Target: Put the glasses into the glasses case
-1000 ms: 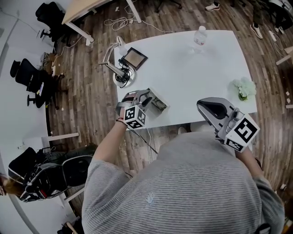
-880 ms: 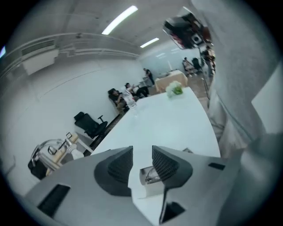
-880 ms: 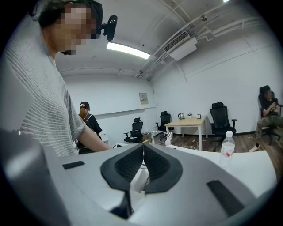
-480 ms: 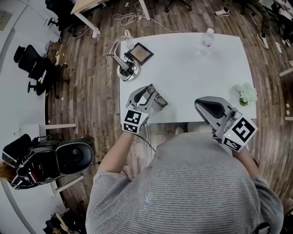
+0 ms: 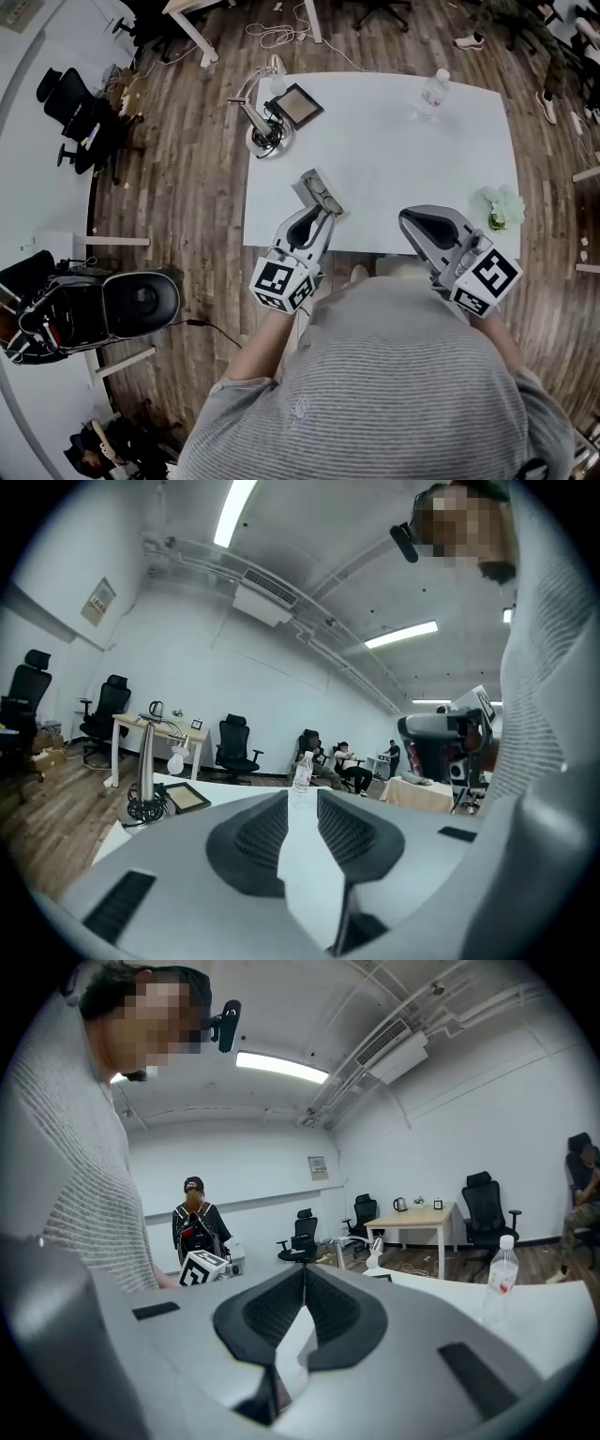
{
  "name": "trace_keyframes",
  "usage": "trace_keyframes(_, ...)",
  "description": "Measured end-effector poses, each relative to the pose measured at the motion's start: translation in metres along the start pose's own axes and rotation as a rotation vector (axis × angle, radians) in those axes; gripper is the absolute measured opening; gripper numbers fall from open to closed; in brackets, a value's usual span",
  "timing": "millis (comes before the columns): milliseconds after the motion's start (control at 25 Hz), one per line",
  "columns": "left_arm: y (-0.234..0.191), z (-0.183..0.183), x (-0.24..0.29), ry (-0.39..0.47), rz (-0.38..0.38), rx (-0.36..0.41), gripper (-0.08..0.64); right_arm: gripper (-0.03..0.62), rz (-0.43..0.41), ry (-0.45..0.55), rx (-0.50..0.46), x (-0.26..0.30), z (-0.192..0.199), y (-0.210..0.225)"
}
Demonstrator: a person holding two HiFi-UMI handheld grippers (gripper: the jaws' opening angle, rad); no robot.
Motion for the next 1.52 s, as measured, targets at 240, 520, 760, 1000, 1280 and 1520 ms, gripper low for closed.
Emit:
trace_keyframes(240, 0.025, -0.012, -0.023, 0.056, -0.026, -0.054, 0.059, 0.015, -0.026, -0.006, -0.002, 0.002, 0.002, -0.004)
trace_keyframes(520, 0.059, -0.033, -0.042, 0.100, 0.009, -0.043, 0.012, 0.015, -0.045, -0.020, -0.008, 0.006, 0.004, -0.007)
trace_keyframes(760, 0.091, -0.049, -0.039, 0.139, 0.058, 0.040, 0.012, 0.015, -0.056, -0.030, -0.020, 0.006, 0.007, -0.010)
trace_keyframes(1000, 0.108, -0.040, -0.036, 0.112, 0.161, 0.061, 0.012, 0.014, -0.045, -0.046, -0.042, 0.005, 0.009, -0.011)
trace_keyframes(1280, 0.127, -0.033, -0.029, 0.070, 0.267, 0.084, 0.012, 0.014, -0.035, -0.048, -0.075, 0.000, 0.010, -0.012)
trace_keyframes(1520, 0.140, -0.029, -0.026, 0.063, 0.318, 0.120, 0.012, 0.014, -0.045, -0.054, -0.067, -0.003, 0.011, -0.015)
Point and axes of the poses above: the fingertips, and each gripper's own axes: x forward along the fingers, y to its right, z out of its underside, the point moved 3 cm from there along -x, backward along the fingers, and after that the axes turned 9 degrees about -y, right-handed, at the moved point
